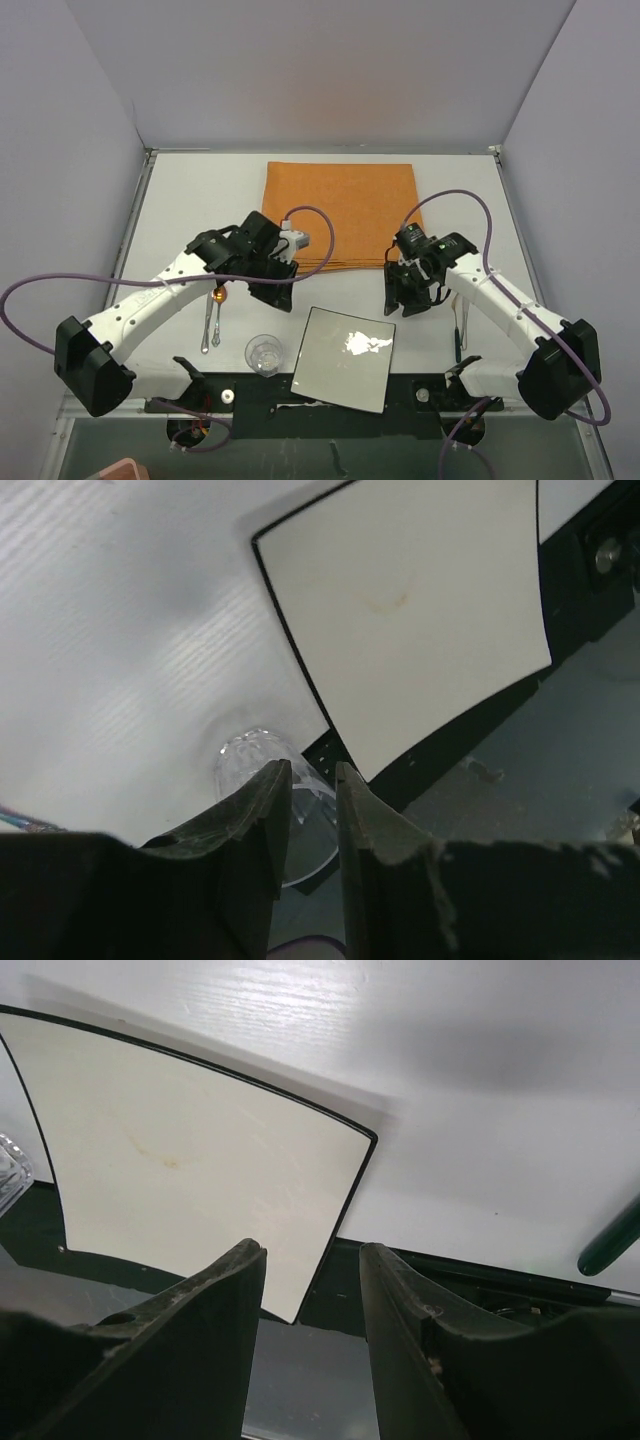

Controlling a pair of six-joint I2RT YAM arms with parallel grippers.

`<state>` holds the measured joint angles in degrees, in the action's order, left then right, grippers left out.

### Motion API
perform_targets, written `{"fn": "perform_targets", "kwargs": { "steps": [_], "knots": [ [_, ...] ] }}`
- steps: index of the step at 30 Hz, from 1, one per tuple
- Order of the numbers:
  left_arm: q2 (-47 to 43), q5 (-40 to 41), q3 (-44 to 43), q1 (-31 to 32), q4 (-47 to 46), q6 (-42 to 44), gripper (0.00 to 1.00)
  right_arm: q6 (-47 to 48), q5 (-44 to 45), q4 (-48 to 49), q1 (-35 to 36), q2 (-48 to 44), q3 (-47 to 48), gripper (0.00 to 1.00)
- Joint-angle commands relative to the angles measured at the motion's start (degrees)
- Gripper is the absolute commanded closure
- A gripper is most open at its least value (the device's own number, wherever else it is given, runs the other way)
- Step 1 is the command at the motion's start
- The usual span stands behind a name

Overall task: Set the dinner table for one person
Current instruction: Move the plate to the center of the board.

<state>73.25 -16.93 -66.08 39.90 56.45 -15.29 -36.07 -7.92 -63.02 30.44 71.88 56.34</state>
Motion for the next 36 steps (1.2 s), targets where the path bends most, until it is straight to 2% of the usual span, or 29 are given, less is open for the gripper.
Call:
{"fn": "perform_targets", "kwargs": {
  "steps": [1, 8, 12, 15, 16, 19, 21, 23, 28, 36],
  "knots": [
    [2.1, -7.9, 0.2, 5.4, -1.3, 4.9, 0.76, -0.1, 2.3, 0.5, -0.2, -1.0, 4.1, 0.57],
    [6.5, -8.2, -0.7, 15.9, 0.5, 8.4, 0.66, 0.7, 3.3, -0.2, -3.6, -0.9, 8.7, 0.56],
    [6.6, -8.0, -0.9, 20.5, 0.8, 9.7, 0.64, 3.9, 1.9, -0.5, -11.0, 0.6, 15.8, 0.55],
    [6.7, -5.8, -1.9, 23.7, 1.5, 10.5, 0.64, 5.2, 5.3, -1.9, -11.6, 4.6, 24.1, 0.55],
    [6.7, -4.8, -2.2, 24.4, 1.5, 10.6, 0.66, 5.2, 5.9, -1.9, -12.2, 5.6, 26.5, 0.55],
    [7.2, -2.7, -3.3, 26.5, 1.2, 12.2, 0.83, 4.4, 5.1, -0.9, -14.4, 8.6, 32.1, 0.55],
    [8.3, -4.0, -4.0, 27.0, 0.8, 13.5, 0.94, 3.4, 3.9, 0.1, -15.4, 10.7, 35.0, 0.56],
    [10.2, -6.1, -5.1, 27.1, 1.1, 15.7, 1.00, 2.5, 3.3, 1.4, -15.6, 12.7, 37.6, 0.58],
    [15.0, -13.1, -7.8, 27.5, 2.6, 19.8, 1.00, 1.4, 3.4, 3.1, -15.7, 16.8, 41.1, 0.61],
    [17.5, -17.7, -8.2, 31.7, 2.4, 22.0, 1.00, 1.3, 4.5, 3.1, -17.8, 21.6, 48.4, 0.61]
  ]
}}
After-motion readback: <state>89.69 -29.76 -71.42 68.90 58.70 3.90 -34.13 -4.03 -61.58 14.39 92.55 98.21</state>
